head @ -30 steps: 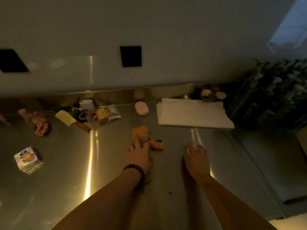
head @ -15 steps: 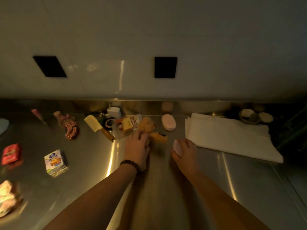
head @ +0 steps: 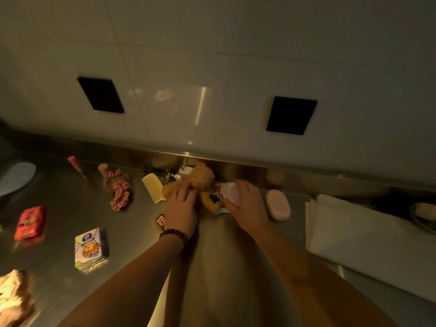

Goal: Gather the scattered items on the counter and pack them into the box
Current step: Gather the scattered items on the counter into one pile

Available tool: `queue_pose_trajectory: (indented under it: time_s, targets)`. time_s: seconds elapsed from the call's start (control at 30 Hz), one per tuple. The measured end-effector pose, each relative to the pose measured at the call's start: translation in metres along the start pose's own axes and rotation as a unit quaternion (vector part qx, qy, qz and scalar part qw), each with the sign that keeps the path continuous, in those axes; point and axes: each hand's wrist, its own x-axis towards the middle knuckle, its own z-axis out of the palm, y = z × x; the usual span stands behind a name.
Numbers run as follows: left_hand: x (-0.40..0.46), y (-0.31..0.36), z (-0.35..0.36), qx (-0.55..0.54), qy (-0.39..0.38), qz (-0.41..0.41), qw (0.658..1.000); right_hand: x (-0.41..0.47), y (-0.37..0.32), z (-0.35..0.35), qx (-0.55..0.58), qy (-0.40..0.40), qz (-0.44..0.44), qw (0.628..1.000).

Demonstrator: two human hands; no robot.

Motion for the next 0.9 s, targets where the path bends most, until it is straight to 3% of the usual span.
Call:
queue_pose_trajectory:
  time_s: [0.37, 0.5, 0.63, 0.77, 0.9]
  targets:
    - [0.006, -0.017, 0.005, -0.044, -0.015, 0.016, 0.999, 0.026, -0.015, 0.034, 0.000, -0.079, -0.028, 0.996]
    - [0.004, -0.017, 0.009, -0.028, -0.037, 0.007, 0.999, 0.014, 0.009, 0.010, -0.063, -0.013, -0.042, 0.997]
    - [0.003, -0.015, 0.011, -0.021, -0.045, 0.007, 0.999, -0.008, 0.048, -0.012, -0.184, 0.074, 0.044, 0.979]
    - [0.000, -0.014, 0.013, -0.009, -0.055, 0.002, 0.998, -0.023, 0.073, -0.015, -0.186, 0.009, 0.152, 0.971]
    - [0.000, -0.019, 0.011, -0.005, -0.074, 0.010, 0.997, -0.025, 0.070, -0.013, -0.152, -0.006, 0.156, 0.976]
